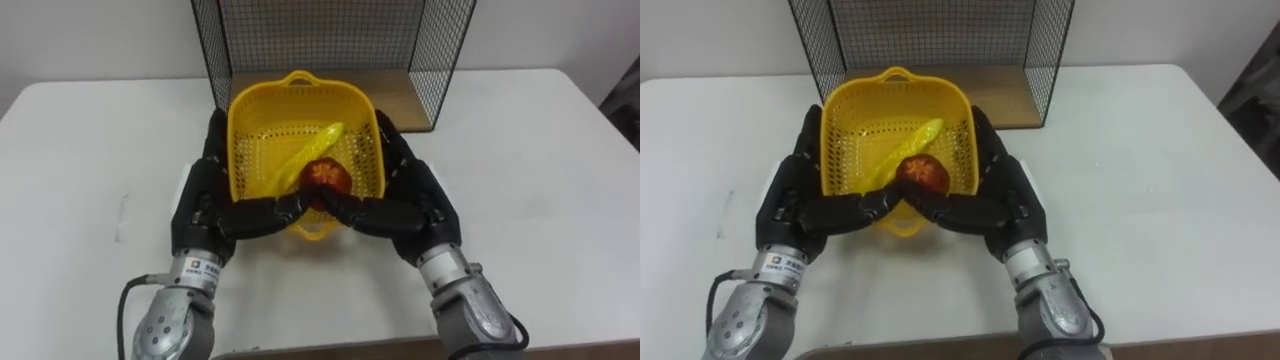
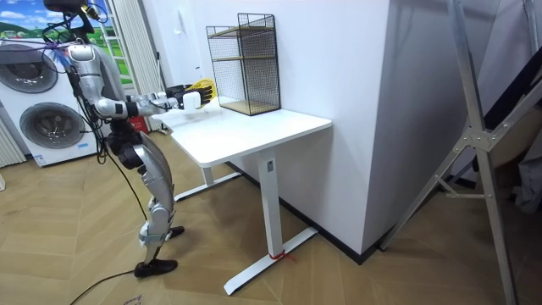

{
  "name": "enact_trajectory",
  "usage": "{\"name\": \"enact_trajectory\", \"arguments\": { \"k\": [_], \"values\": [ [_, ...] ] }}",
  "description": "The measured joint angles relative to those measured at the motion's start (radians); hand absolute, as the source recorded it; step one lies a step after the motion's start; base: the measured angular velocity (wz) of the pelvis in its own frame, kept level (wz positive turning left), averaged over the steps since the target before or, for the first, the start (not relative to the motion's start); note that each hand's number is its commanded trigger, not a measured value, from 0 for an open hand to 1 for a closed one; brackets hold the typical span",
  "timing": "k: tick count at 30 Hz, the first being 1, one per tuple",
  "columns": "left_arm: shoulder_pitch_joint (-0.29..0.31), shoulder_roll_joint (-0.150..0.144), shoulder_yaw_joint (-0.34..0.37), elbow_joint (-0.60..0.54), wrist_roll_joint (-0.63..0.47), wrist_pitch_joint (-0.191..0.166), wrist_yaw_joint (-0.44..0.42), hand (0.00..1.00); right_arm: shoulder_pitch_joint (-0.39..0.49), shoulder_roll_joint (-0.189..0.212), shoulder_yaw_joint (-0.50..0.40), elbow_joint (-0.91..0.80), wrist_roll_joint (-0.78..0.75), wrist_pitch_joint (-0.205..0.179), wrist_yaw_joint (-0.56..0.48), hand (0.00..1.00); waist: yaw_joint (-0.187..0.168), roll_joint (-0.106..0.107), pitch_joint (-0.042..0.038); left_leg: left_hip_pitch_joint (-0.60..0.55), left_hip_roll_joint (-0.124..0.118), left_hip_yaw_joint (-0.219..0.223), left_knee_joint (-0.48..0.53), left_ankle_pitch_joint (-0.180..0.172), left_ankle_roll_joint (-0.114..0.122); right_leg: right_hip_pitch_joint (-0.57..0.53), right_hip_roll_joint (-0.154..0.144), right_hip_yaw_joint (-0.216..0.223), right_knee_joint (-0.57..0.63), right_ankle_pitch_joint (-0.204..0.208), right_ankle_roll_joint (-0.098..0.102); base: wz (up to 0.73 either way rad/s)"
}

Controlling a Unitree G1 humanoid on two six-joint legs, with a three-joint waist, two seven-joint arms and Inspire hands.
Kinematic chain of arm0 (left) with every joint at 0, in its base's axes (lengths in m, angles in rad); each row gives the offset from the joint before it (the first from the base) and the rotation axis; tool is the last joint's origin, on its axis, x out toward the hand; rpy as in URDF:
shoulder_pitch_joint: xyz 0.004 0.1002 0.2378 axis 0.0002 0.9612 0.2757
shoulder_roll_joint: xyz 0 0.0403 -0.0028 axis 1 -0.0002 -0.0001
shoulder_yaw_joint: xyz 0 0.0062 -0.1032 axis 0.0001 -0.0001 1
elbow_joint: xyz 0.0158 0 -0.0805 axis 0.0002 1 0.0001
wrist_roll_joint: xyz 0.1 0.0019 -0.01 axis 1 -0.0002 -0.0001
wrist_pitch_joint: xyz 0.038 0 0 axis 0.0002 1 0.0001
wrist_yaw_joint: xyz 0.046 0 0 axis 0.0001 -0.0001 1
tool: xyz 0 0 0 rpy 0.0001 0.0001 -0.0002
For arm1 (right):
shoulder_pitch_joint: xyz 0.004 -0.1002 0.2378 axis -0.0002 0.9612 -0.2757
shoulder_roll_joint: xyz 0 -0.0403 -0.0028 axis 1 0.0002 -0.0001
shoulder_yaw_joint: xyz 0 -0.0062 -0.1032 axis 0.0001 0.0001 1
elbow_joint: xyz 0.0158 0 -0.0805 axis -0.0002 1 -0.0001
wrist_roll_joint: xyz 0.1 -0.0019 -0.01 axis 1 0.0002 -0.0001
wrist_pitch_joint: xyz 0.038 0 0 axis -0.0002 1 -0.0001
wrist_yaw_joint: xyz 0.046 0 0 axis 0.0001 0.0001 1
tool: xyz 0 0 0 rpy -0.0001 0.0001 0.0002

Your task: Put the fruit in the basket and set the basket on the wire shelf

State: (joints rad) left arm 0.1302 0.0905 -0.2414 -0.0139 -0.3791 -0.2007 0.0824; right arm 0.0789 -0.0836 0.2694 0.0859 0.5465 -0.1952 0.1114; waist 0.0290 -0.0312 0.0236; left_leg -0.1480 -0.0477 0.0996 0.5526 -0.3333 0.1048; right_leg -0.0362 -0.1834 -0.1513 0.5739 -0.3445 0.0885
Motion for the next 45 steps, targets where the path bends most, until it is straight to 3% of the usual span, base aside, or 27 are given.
{"name": "enact_trajectory", "arguments": {
  "k": [5, 7, 11, 15, 21, 28, 31, 34, 37, 40, 42, 45],
  "values": [
    [-0.005, -0.006, -0.002, 0.0, 0.033, 0.001, 0.0, 0.0, -0.003, 0.004, -0.008, 0.002, -0.001, 0.001, -0.001, 0.0, 0.001, 0.005, -0.0017, 0.008, 0.009, -0.007, -0.04, 0.018, -0.003, 0.089, 0.031, -0.021, -0.2, 0.043, 0.025, 0.01],
    [-0.007, -0.008, -0.001, -0.001, 0.048, 0.001, 0.0, 0.0, -0.008, 0.004, -0.009, 0.002, -0.001, 0.001, -0.001, 0.0, 0.004, 0.006, -0.0023, 0.016, 0.02, -0.008, -0.06, 0.027, -0.011, 0.11, 0.048, -0.024, -0.251, 0.07, 0.019, -0.02],
    [-0.009, -0.008, -0.006, -0.001, 0.046, 0.001, 0.0, 0.0, -0.014, 0.004, -0.014, 0.002, 0.003, 0.001, -0.001, 0.0, -0.008, 0.009, -0.0031, 0.02, 0.024, -0.017, -0.074, 0.035, -0.022, 0.136, 0.062, -0.031, -0.303, 0.083, 0.016, 0.04],
    [-0.015, -0.009, -0.007, -0.001, 0.045, 0.001, 0.0, 0.0, -0.014, 0.004, -0.014, 0.002, 0.002, 0.001, -0.002, 0.0, -0.02, 0.013, -0.0023, 0.022, 0.037, -0.017, -0.089, 0.046, -0.041, 0.139, 0.083, -0.028, -0.324, 0.099, 0.0, -0.02],
    [-0.054, -0.013, -0.011, 0.001, 0.044, 0.012, 0.0, 0.0, -0.017, 0.005, -0.016, 0.001, 0.005, 0.001, -0.024, 0.0, -0.036, 0.036, -0.0094, 0.023, 0.05, -0.01, -0.114, 0.063, -0.058, 0.137, 0.099, -0.03, -0.344, 0.111, -0.018, -0.03],
    [-0.074, -0.028, -0.006, 0.001, 0.04, 0.02, 0.004, 0.0, -0.063, 0.007, -0.018, 0.001, 0.038, 0.001, -0.049, 0.0, -0.047, 0.045, -0.0044, 0.066, 0.051, 0.0, -0.177, 0.101, -0.074, 0.149, 0.101, -0.028, -0.357, 0.119, -0.029, -0.04],
    [-0.117, -0.031, -0.004, 0.002, 0.04, 0.032, 0.027, 0.0, -0.097, 0.006, -0.017, 0.011, 0.037, 0.001, -0.073, 0.0, -0.048, 0.052, -0.0003, 0.073, 0.056, 0.0, -0.186, 0.106, -0.078, 0.152, 0.106, -0.023, -0.357, 0.121, -0.033, -0.02],
    [-0.2, -0.023, 0.004, 0.04, 0.039, 0.047, 0.049, 0.0, -0.166, 0.007, -0.018, 0.065, 0.045, 0.003, -0.1, 0.0, -0.048, 0.054, 0.001, 0.078, 0.058, 0.002, -0.194, 0.113, -0.08, 0.157, 0.108, -0.023, -0.357, 0.124, -0.038, -0.03],
    [-0.274, -0.026, 0.007, 0.095, 0.04, 0.081, 0.068, 0.0, -0.248, 0.006, -0.02, 0.115, 0.038, 0.026, -0.149, 0.0, -0.046, 0.052, 0.0023, 0.081, 0.058, 0.001, -0.199, 0.119, -0.08, 0.157, 0.108, -0.029, -0.357, 0.125, -0.04, 0.01],
    [-0.309, -0.027, 0.026, 0.116, 0.038, 0.122, 0.085, 0.0, -0.29, 0.004, -0.027, 0.126, 0.037, 0.076, -0.175, 0.0, -0.046, 0.052, 0.0021, 0.092, 0.059, 0.003, -0.2, 0.12, -0.082, 0.158, 0.108, -0.029, -0.356, 0.125, -0.041, 0.0],
    [-0.371, -0.035, 0.049, 0.167, 0.037, 0.159, 0.113, 0.0, -0.352, 0.004, -0.029, 0.143, 0.036, 0.128, -0.202, 0.0, -0.042, 0.051, 0.0017, 0.092, 0.056, 0.003, -0.21, 0.129, -0.082, 0.158, 0.106, -0.029, -0.355, 0.126, -0.041, 0.0],
    [-0.471, -0.049, 0.084, 0.252, 0.029, 0.206, 0.135, 0.0, -0.443, 0.006, -0.037, 0.194, 0.023, 0.165, -0.226, 0.0, -0.036, 0.05, 0.0017, 0.095, 0.055, 0.004, -0.216, 0.133, -0.083, 0.16, 0.105, -0.03, -0.355, 0.126, -0.042, 0.0]
  ]
}}
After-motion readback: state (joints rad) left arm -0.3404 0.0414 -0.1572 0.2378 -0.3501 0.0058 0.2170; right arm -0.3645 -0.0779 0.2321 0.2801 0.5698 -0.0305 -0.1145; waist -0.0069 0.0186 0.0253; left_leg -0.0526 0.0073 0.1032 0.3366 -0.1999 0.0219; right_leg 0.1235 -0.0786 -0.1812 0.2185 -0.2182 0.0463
